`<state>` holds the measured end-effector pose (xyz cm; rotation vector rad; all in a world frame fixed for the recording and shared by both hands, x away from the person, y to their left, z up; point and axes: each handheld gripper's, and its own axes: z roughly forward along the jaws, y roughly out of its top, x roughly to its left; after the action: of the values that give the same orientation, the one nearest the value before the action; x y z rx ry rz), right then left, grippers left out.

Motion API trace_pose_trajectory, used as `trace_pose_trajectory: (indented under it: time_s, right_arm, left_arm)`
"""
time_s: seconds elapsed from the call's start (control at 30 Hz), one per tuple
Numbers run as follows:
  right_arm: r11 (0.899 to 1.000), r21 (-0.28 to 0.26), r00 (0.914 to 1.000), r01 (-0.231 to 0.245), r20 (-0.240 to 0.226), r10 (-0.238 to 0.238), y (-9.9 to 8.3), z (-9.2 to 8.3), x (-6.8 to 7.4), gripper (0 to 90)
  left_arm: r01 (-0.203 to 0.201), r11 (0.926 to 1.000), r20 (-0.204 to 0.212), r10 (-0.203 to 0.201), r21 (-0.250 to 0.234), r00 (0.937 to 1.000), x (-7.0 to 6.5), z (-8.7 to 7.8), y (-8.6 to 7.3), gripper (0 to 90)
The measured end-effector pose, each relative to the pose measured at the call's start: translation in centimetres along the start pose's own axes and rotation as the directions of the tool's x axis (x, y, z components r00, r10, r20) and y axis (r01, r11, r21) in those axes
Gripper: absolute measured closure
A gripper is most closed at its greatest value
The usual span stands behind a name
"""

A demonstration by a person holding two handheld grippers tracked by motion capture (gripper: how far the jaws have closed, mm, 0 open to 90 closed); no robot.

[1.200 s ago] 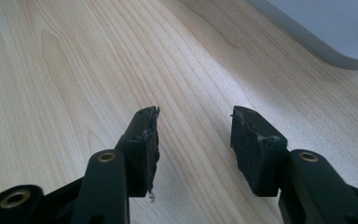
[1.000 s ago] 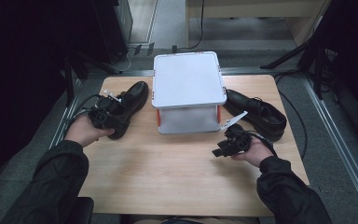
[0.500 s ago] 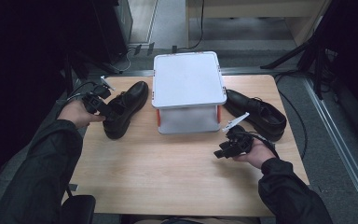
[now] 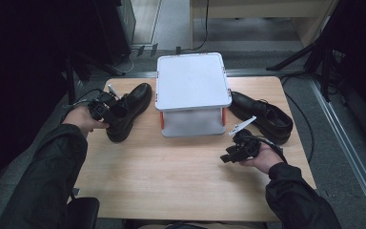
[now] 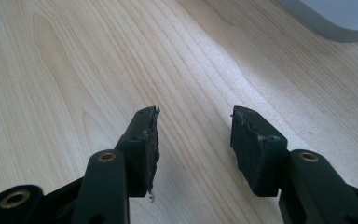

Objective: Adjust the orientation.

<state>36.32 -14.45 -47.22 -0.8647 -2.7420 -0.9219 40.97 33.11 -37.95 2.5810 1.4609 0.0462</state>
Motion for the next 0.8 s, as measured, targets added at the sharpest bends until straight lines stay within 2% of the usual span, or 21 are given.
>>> trace_pose_trajectory:
  time_s: [0.07,0.37,0.47,0.6,0.63,0.8]
  right_arm:
    - [1.0,0.001,1.0,-0.003,0.001,0.003,0.0,0.0,0.0,52.3]
    - [1.0,0.003,1.0,-0.001,0.0,0.001,0.0,0.1,0.0,52.4]
    - [1.0,0.005,1.0,-0.001,0.001,0.001,0.0,0.1,0.0,52.4]
    - [1.0,0.01,1.0,0.002,0.003,-0.002,0.0,0.1,0.0,52.4]
    - [1.0,0.011,1.0,0.003,0.003,-0.004,0.0,0.1,0.0,52.4]
    - [1.0,0.013,1.0,0.003,0.001,-0.003,0.0,0.1,0.0,52.4]
  left_arm:
    - [-0.002,1.0,-0.003,0.002,-0.002,1.0,0.1,-0.1,0.0,76.0]
    - [-0.02,0.9997,0.0,0.02,-0.01,0.9998,0.0,-0.4,0.3,84.7]
    - [-0.054,0.9985,-0.014,0.054,0.006,0.9985,-0.6,-0.7,0.8,85.5]
    - [-0.043,0.999,0.01,0.042,0.013,0.9991,-1.4,-0.9,1.9,86.1]
    - [-0.027,0.9996,0.017,0.027,0.005,0.9995,-2.0,-1.0,2.5,86.1]
    - [0.007,1.0,0.018,-0.007,0.001,0.9998,-3.1,-1.0,3.6,86.0]
